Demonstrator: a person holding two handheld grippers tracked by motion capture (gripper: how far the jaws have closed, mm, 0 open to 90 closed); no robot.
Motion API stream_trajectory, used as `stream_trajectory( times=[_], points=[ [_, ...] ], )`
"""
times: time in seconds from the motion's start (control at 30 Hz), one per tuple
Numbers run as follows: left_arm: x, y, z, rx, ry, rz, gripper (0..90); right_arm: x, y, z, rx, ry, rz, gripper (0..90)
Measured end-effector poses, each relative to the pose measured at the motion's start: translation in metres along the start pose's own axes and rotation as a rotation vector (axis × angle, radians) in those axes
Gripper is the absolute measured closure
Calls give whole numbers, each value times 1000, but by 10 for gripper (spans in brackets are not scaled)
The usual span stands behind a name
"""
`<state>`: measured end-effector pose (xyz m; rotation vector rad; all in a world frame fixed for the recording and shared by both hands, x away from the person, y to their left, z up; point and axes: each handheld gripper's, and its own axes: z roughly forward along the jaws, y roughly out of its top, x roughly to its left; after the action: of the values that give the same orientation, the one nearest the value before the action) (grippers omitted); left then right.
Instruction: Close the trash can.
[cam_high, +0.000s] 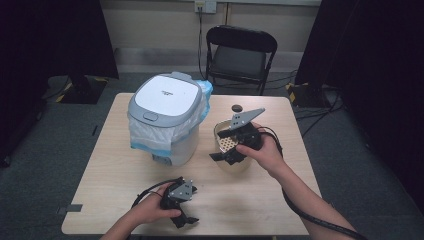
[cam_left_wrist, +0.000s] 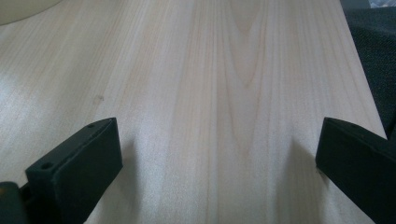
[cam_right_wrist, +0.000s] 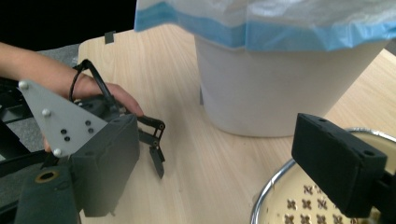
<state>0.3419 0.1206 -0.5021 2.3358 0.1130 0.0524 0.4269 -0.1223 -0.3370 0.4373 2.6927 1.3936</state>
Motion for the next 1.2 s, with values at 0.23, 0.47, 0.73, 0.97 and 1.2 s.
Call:
stream_trajectory(
  times=[0.23,0.47,0.73,0.97,1.2],
  points=[
    [0,0,0,5,0,0,0,1,-12,-5,2,-7,6,146],
    [0,0,-1,15,0,-5,0,2,-24,-9,20,-12,9,146],
    [-1,0,-1,20,-11,-13,0,2,-34,-15,15,-19,21,146],
    [-1,0,-1,16,-11,-13,0,4,-45,-20,20,-18,26,146],
    [-1,0,0,15,-12,-14,0,6,-56,-23,25,-14,35,147]
  ],
)
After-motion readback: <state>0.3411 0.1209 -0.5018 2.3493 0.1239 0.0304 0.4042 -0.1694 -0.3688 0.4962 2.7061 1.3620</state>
